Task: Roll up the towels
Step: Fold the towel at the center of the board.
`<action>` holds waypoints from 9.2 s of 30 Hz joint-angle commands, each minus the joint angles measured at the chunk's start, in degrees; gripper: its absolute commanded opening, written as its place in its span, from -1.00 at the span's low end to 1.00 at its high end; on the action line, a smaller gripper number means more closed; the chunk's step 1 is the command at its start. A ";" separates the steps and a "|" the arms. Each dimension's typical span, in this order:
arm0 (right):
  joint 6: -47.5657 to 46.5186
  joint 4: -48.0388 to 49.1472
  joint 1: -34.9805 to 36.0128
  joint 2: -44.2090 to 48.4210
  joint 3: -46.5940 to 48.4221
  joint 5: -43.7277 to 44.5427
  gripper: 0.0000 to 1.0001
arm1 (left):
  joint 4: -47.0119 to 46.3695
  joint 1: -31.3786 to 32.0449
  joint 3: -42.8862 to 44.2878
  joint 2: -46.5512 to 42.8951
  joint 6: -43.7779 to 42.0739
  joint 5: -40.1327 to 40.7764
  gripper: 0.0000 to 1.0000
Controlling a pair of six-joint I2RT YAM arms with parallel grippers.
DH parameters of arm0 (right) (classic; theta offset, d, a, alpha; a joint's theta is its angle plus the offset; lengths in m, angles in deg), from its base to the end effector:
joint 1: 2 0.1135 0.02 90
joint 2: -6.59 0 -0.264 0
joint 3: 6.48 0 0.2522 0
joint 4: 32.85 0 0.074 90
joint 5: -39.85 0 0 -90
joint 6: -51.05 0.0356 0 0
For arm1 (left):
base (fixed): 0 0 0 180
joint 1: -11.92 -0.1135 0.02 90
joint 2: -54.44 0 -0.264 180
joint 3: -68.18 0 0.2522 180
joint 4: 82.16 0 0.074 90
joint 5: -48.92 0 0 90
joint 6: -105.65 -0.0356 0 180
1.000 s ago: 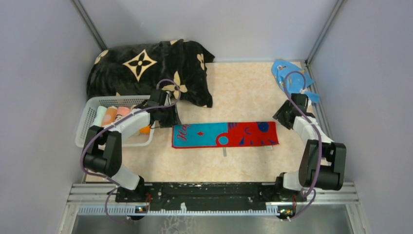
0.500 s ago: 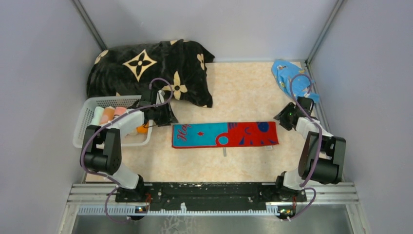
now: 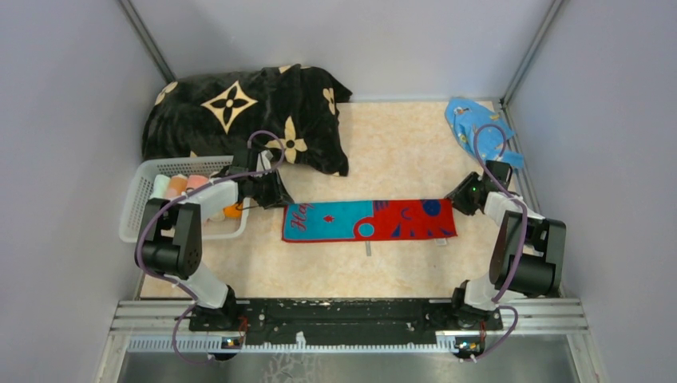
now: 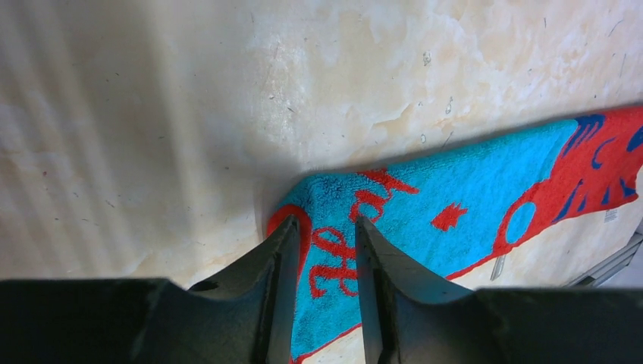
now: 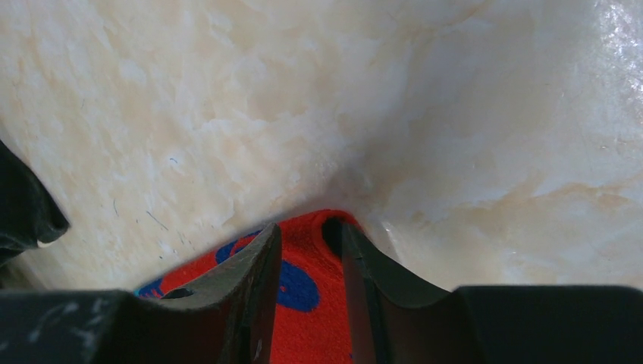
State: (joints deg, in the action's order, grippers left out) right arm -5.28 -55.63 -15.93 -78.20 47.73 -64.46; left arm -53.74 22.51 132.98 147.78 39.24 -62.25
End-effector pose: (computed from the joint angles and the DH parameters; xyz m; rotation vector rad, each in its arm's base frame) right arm 0.2718 -0.0584 0.1610 0.9199 2.3448 0.4541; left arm 0.3076 -0.0706 0.1667 -0.1519 2.6124 -0.6944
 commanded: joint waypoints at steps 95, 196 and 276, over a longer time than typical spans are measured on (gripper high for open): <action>-12.38 -19.28 8.76 -5.47 13.50 18.52 -0.19 | -9.18 -0.02 -4.99 -2.81 1.99 2.63 0.18; -14.43 -19.82 16.92 -14.04 16.07 20.05 -0.95 | -25.35 1.01 -5.88 -1.36 13.01 -26.60 0.64; 11.14 -23.62 58.37 -25.73 46.99 14.49 -1.00 | -13.14 16.66 -8.69 -0.55 8.23 6.74 -0.30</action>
State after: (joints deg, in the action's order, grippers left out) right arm 3.59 -83.70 41.36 -102.96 91.88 -48.35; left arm -65.57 38.84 125.27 146.31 47.35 -56.09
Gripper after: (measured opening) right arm 0.017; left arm 0.355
